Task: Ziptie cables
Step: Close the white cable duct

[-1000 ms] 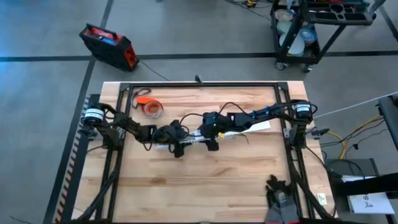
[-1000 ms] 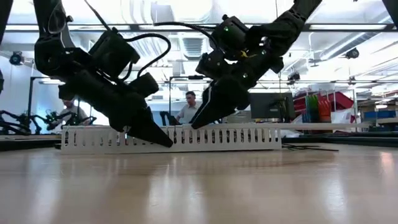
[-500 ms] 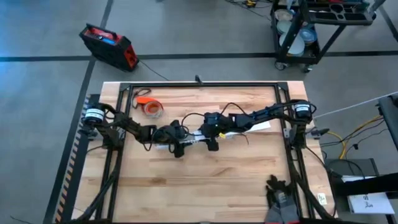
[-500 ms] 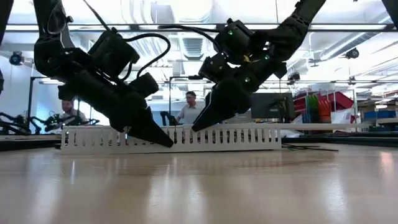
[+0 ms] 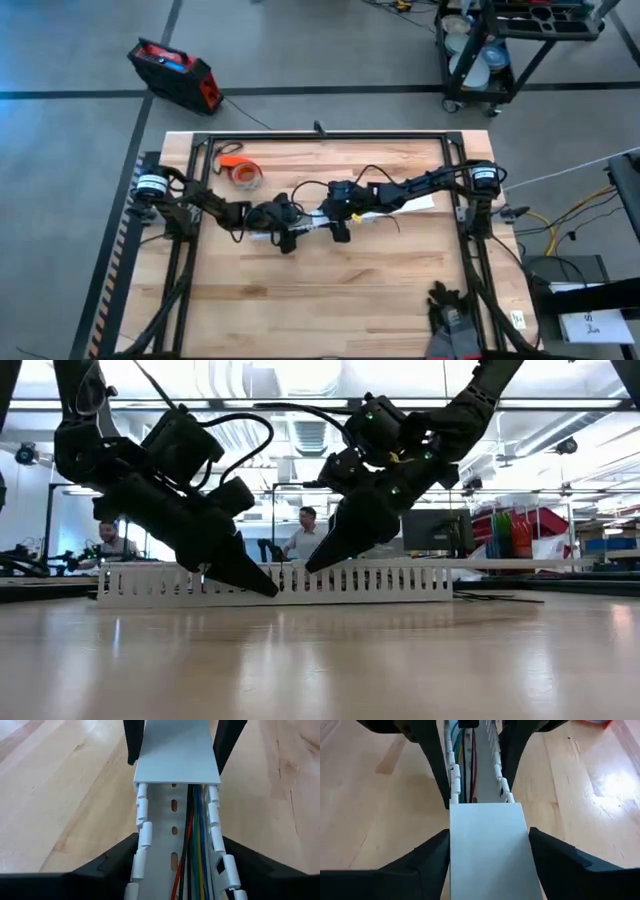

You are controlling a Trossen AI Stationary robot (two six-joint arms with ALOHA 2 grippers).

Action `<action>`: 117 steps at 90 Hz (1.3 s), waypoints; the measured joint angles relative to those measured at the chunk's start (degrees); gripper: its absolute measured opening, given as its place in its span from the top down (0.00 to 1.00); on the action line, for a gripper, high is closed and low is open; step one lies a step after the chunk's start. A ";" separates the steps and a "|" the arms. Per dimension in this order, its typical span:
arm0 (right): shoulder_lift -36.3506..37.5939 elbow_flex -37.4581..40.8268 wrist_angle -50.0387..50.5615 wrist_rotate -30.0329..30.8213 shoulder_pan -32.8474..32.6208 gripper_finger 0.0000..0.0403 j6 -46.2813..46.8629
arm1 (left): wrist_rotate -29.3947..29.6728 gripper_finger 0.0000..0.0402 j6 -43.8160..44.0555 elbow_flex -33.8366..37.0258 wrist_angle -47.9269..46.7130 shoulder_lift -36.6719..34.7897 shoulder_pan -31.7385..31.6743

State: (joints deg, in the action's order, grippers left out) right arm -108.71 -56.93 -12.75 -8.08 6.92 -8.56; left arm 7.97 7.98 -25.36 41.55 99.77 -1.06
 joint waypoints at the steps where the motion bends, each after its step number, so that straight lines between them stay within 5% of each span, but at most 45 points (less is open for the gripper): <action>1: 0.00 0.00 0.00 0.00 0.00 0.44 0.12 | -0.03 0.45 -0.01 0.00 0.01 0.00 0.00; 117: -1.31 -2.66 1.43 2.77 -2.12 0.44 1.68 | 0.57 0.45 -2.51 -2.25 0.49 0.26 -1.01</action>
State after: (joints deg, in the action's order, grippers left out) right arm -110.02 -59.59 -11.32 -5.30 4.80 -6.89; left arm 8.54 5.48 -27.62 42.04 100.03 -2.07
